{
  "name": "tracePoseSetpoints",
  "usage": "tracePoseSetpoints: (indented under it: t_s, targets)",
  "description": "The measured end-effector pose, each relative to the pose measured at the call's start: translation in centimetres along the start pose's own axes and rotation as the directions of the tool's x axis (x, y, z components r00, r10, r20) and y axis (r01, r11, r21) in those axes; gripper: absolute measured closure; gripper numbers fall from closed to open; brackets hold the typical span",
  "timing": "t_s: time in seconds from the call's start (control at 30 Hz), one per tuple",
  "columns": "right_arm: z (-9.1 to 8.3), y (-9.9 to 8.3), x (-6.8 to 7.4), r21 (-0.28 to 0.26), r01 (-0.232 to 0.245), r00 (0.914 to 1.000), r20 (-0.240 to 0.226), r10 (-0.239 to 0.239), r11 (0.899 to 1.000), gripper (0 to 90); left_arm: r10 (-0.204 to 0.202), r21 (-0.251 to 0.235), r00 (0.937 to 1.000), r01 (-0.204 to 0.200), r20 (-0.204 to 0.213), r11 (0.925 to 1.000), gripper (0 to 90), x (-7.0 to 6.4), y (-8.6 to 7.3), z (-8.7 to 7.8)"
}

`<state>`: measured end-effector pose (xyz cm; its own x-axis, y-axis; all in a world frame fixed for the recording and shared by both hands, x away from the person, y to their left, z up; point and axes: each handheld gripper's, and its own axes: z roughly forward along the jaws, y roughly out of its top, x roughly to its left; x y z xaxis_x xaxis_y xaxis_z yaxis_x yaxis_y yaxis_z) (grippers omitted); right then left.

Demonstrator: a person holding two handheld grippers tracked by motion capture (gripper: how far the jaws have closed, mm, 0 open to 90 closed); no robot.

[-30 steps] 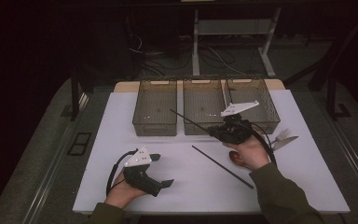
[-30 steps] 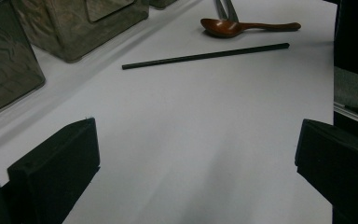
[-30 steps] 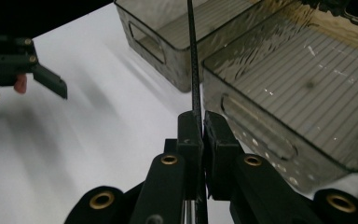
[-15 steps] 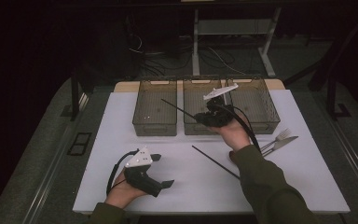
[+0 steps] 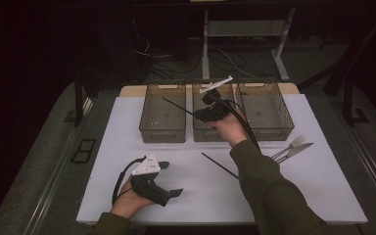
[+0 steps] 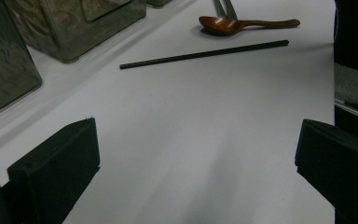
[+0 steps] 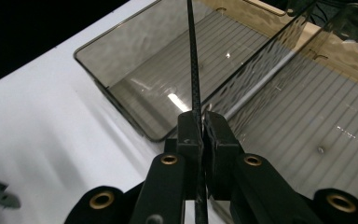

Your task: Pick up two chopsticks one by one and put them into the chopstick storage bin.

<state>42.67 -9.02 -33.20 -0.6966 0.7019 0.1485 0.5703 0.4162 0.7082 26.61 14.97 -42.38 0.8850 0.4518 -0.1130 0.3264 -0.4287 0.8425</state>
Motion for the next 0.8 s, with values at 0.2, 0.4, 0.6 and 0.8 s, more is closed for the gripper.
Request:
tracePoseSetpoints:
  t_s: [0.2, 0.4, 0.6, 0.8]
  targets:
    - [2.2, 1.4, -0.1, 0.026, -0.019, 0.9998, 0.011, 0.019, 0.999, 85.9, -0.003, -0.009, 1.0000, 0.003, 0.005, 1.0000, 0.0, 0.0, 0.0, 0.0]
    - [4.6, 2.4, -0.1, 0.051, -0.032, 0.9991, 0.028, 0.031, 0.998, 85.8, -0.008, -0.012, 0.9999, 0.008, 0.009, 0.9999, 0.0, 0.0, 0.0, -0.1]
    - [6.6, 3.0, 0.1, 0.064, -0.054, 0.9981, 0.032, 0.052, 0.996, 85.8, -0.003, -0.015, 1.0000, 0.003, 0.009, 0.9999, 0.0, 0.0, 0.0, -0.1]
    - [8.5, 3.6, 0.6, 0.080, -0.077, 0.9964, 0.041, 0.074, 0.994, 85.8, -0.004, -0.017, 0.9999, 0.004, 0.014, 0.9999, 0.0, 0.0, 0.0, -0.1]
